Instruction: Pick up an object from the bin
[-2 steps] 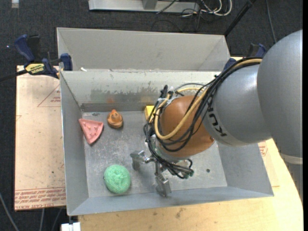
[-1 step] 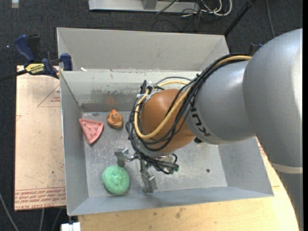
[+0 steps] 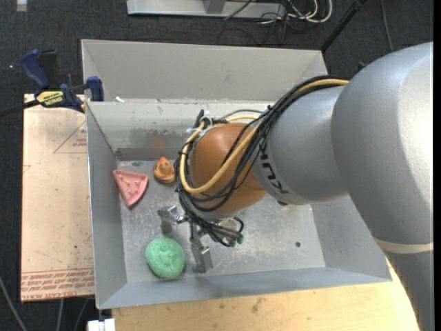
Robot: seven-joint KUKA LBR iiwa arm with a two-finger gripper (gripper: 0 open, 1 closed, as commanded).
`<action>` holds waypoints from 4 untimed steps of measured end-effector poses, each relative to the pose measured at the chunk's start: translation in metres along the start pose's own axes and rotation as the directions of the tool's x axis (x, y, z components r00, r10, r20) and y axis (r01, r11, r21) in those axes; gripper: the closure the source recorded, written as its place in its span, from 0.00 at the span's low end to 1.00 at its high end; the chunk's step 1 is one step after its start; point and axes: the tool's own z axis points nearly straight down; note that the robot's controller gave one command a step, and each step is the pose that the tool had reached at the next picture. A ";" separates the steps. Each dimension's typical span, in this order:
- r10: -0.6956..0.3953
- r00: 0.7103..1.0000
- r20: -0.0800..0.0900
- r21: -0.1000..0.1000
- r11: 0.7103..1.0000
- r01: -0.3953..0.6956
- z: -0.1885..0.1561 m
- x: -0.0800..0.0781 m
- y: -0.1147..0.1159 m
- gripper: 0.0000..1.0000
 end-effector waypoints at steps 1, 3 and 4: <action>0.022 1.000 -0.002 0.002 1.000 -0.022 0.003 -0.010 0.019 0.00; 0.111 0.994 -0.002 0.002 0.994 -0.111 0.006 -0.016 0.068 1.00; 0.112 0.994 -0.002 0.002 0.994 -0.112 0.006 -0.016 0.068 1.00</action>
Offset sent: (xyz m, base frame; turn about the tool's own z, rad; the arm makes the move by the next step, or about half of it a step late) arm -0.0199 0.0478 -0.0055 0.5202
